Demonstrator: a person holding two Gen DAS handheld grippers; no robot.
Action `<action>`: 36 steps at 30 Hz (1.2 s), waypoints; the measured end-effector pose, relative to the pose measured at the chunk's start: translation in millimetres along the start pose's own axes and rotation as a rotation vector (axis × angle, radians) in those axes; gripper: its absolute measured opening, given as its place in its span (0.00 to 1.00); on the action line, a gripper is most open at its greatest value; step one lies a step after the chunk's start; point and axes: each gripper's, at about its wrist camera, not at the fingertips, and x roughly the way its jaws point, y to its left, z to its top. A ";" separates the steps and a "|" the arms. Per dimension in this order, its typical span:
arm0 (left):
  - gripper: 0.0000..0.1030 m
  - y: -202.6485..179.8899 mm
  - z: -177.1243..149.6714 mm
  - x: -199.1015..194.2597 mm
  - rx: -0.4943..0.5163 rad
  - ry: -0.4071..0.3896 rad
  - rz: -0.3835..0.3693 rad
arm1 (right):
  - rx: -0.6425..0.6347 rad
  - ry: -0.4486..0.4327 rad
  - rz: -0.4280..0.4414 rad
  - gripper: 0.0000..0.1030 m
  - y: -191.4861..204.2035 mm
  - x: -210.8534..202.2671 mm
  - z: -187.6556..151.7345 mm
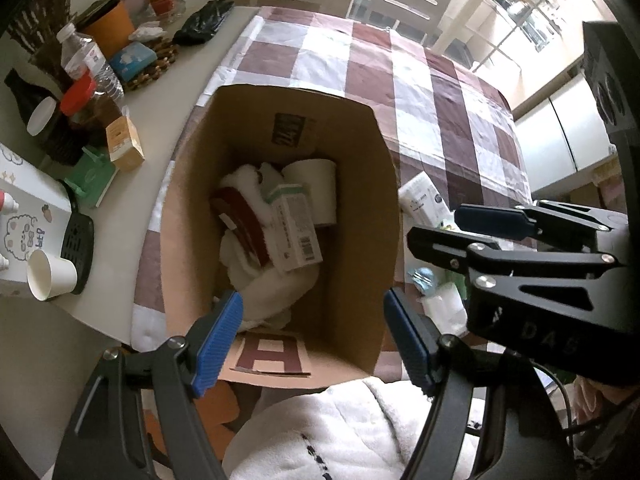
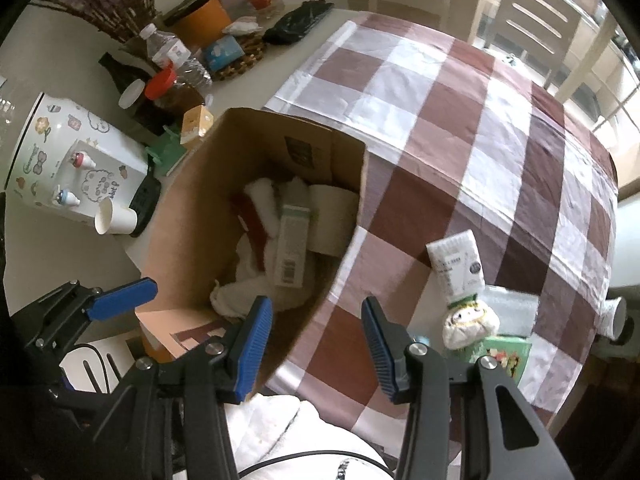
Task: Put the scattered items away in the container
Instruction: 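Open both tools to drop the plush and medicine box into the box, then move both tools over the tablecloth toward the cotton pad bag and white plush cat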
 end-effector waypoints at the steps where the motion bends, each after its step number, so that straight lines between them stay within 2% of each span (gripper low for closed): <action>1: 0.72 -2.9 -0.6 0.2 0.005 0.003 0.000 | 0.004 -0.002 -0.004 0.46 -2.9 -1.0 -2.9; 13: 0.72 -56.0 -9.9 4.9 0.118 0.018 0.022 | 0.099 -0.026 -0.006 0.46 -44.9 -12.7 -46.6; 24: 0.72 -114.0 -24.8 17.7 0.230 0.042 0.004 | 0.230 -0.055 -0.041 0.46 -105.0 -29.6 -93.2; 36: 0.72 -164.6 -47.7 45.2 0.271 0.101 -0.051 | 0.500 -0.093 -0.082 0.46 -204.1 -40.9 -161.2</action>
